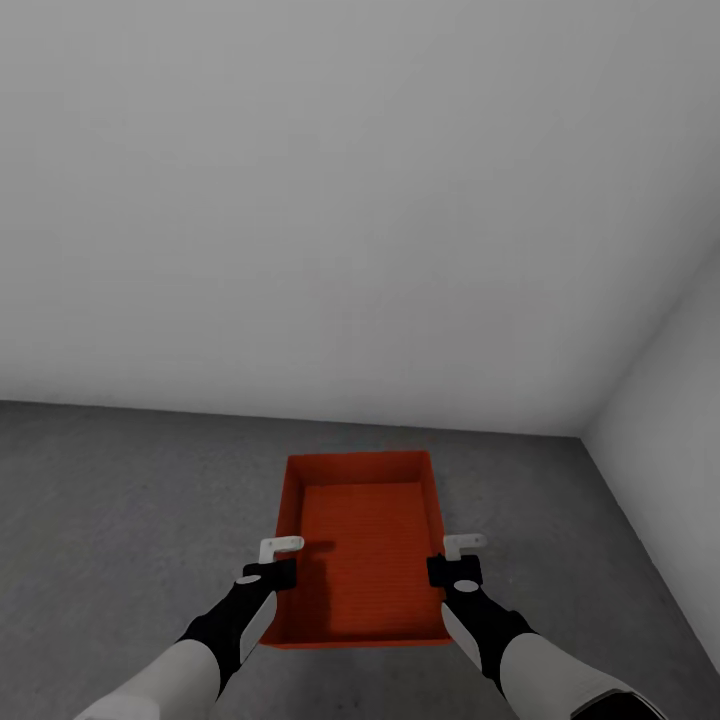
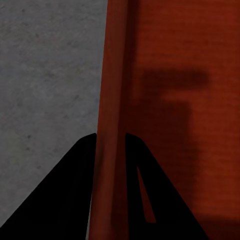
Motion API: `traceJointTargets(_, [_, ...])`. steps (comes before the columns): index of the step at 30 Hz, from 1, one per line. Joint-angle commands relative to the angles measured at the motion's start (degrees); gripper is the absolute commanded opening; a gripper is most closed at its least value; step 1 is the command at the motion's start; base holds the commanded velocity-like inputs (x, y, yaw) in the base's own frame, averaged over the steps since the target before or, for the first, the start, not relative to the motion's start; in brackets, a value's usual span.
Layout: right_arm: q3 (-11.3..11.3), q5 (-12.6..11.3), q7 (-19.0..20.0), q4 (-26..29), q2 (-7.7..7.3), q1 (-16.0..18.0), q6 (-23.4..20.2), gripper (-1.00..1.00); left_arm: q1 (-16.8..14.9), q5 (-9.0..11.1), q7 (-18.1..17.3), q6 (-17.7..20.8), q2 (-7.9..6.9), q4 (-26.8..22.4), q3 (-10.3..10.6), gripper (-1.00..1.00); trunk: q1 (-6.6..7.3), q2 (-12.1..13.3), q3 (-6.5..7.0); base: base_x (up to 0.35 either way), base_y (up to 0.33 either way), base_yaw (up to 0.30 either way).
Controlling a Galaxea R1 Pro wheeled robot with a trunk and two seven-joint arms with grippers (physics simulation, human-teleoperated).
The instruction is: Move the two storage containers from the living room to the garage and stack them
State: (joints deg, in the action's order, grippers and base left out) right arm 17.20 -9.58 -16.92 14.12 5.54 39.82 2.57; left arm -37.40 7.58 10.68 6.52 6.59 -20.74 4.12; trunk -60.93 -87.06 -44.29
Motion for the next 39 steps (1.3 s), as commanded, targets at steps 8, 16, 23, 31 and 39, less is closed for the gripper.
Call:
traceJointTargets(8, [-1.5,0.1,0.0,1.3,0.00,0.1,0.3,-1.00,0.0,0.2,0.7,0.4,-0.09,0.0,-0.3,-1.00,-1.76,-3.2,-1.49,0.000,0.000,0.000])
traceJointTargets(16, [-1.5,0.1,0.0,1.3,0.00,0.1,0.3,-1.00,0.0,0.2,0.7,0.3,-0.09,0.0,-0.2,-1.00,-3.52,-6.5,-2.92,0.000,0.000,0.000])
traceJointTargets(23, [-1.5,0.1,0.0,1.4,0.00,0.1,0.3,-1.00,0.0,0.2,0.7,0.4,-0.09,0.0,-0.2,-1.00,-5.05,-9.3,-4.18,0.000,0.000,0.000])
traceJointTargets(31, [-1.4,0.1,-0.1,1.3,-0.01,0.1,0.3,-1.00,0.0,0.2,0.7,0.3,-0.09,0.0,-0.2,-1.00,-6.81,-12.5,-5.62,0.000,0.000,0.000])
traceJointTargets(39, [-1.5,0.1,-0.1,1.3,0.00,0.1,0.3,-1.00,0.0,0.2,0.7,0.3,-0.09,-0.1,-0.2,-1.00,-8.57,-15.7,-7.05,0.000,0.000,0.000])
